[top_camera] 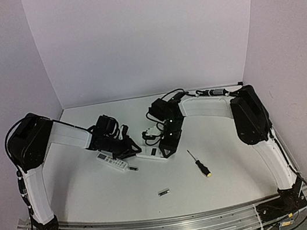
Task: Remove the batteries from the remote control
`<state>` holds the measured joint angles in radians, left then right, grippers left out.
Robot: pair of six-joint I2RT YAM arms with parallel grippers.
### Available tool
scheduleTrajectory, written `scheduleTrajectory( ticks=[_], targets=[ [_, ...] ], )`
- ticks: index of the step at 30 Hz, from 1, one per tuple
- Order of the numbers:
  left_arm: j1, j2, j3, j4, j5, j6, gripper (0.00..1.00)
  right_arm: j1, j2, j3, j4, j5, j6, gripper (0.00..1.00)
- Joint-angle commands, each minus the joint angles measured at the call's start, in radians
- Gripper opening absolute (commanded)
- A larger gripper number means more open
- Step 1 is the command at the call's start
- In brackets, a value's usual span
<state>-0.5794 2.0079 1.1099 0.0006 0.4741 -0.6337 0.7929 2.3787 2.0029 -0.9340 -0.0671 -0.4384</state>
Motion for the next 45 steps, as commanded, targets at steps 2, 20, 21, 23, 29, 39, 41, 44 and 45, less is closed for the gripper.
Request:
scheduleTrajectory(
  ticks=[2,20,21,23,29,39,41,44,45],
  targets=[
    [-0.014,0.020,-0.033,-0.120,-0.070,0.004,0.28,0.027,-0.019,0.019,-0.040,-0.052,0.008,0.44],
    [-0.014,0.025,-0.021,-0.135,-0.080,0.008,0.29,0.028,-0.047,0.037,-0.039,-0.045,0.002,0.58],
    [-0.014,0.025,-0.021,-0.134,-0.080,0.008,0.29,0.029,-0.051,0.039,-0.039,-0.047,0.009,0.59],
    [-0.014,0.025,-0.022,-0.134,-0.080,0.008,0.29,0.029,-0.064,0.049,-0.037,-0.044,0.041,0.61],
    [-0.016,0.020,-0.031,-0.130,-0.083,0.004,0.29,0.029,-0.157,-0.002,0.038,-0.053,0.282,0.71],
    [-0.019,0.017,-0.021,-0.152,-0.100,0.024,0.29,0.028,-0.446,-0.459,0.300,0.225,1.046,0.72],
    [-0.019,0.014,-0.019,-0.159,-0.109,0.031,0.29,0.029,-0.472,-0.555,0.352,0.191,1.212,0.70],
    [-0.019,0.008,-0.019,-0.170,-0.121,0.037,0.29,0.031,-0.476,-0.647,0.471,0.114,1.351,0.64],
    [-0.019,0.004,-0.020,-0.171,-0.122,0.039,0.29,0.033,-0.472,-0.667,0.504,0.108,1.378,0.62]
  ],
)
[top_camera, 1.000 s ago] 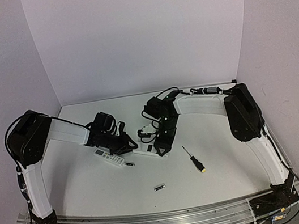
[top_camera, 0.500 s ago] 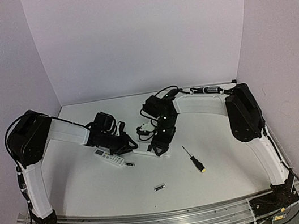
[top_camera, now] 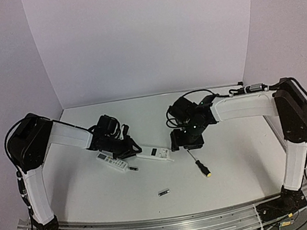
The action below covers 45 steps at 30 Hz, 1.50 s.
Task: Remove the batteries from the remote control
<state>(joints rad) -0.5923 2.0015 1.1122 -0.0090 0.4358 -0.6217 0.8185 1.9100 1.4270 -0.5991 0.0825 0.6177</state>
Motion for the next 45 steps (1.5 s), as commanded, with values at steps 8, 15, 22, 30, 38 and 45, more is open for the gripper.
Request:
scheduleTrajectory(
  ticks=[8,15,22,30,38,45],
  targets=[
    [-0.008,0.008,-0.025,-0.166,-0.085,0.036,0.29,0.010,0.046,-0.157,0.349,-0.042,0.431,0.54],
    [-0.010,0.008,-0.016,-0.168,-0.082,0.041,0.29,0.010,0.103,-0.168,0.392,-0.040,0.475,0.49],
    [-0.019,0.015,0.001,-0.186,-0.091,0.049,0.29,0.011,0.132,-0.163,0.398,-0.051,0.493,0.45],
    [-0.026,0.022,0.018,-0.199,-0.100,0.053,0.29,0.013,0.167,-0.141,0.402,-0.069,0.508,0.38],
    [-0.032,0.028,0.027,-0.209,-0.106,0.054,0.29,0.013,0.174,-0.125,0.402,-0.055,0.501,0.31],
    [-0.035,0.037,0.036,-0.209,-0.105,0.056,0.29,0.013,0.175,-0.106,0.402,-0.065,0.482,0.32]
  ],
)
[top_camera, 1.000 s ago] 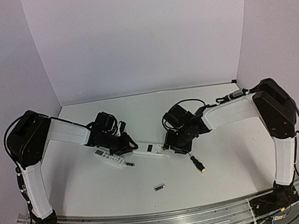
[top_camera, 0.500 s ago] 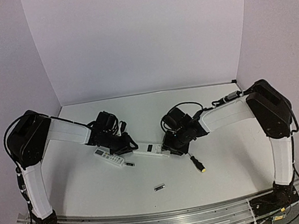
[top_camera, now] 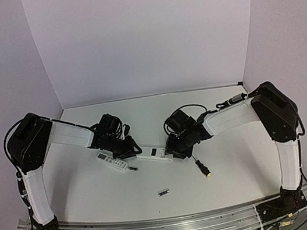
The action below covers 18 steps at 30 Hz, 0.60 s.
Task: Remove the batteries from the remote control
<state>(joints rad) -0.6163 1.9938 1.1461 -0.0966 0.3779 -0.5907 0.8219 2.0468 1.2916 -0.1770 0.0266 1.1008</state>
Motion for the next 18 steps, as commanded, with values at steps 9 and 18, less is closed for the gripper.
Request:
scheduleTrajectory(
  ticks=[9,18],
  targets=[
    [-0.011,0.051,0.005,-0.122,-0.047,0.027,0.29,0.010,0.012,0.027,-0.018,-0.019,-0.022,0.36],
    [-0.011,0.059,0.005,-0.120,-0.040,0.028,0.29,0.014,0.000,0.021,-0.004,-0.019,-0.035,0.39]
  ],
)
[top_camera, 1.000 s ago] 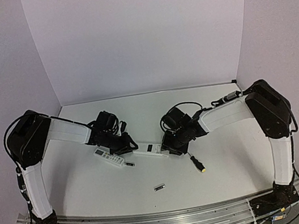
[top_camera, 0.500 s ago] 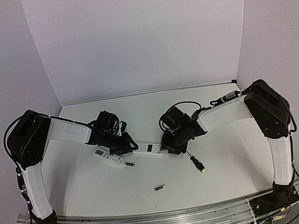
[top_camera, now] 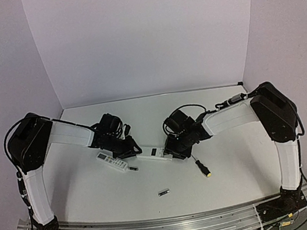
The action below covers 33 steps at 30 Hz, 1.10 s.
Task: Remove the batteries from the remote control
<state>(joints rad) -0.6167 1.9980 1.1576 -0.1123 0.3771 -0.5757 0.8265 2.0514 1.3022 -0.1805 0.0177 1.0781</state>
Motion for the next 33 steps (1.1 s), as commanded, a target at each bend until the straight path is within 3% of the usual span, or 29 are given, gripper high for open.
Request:
scheduleTrajectory(
  ticks=[1,33],
  targets=[
    [-0.011,0.056,-0.007,-0.104,-0.040,0.014,0.29,0.009,-0.005,0.010,0.000,-0.009,-0.011,0.39],
    [-0.013,0.041,-0.015,-0.100,-0.034,0.028,0.28,0.015,0.050,0.094,-0.039,0.086,0.003,0.35]
  ],
)
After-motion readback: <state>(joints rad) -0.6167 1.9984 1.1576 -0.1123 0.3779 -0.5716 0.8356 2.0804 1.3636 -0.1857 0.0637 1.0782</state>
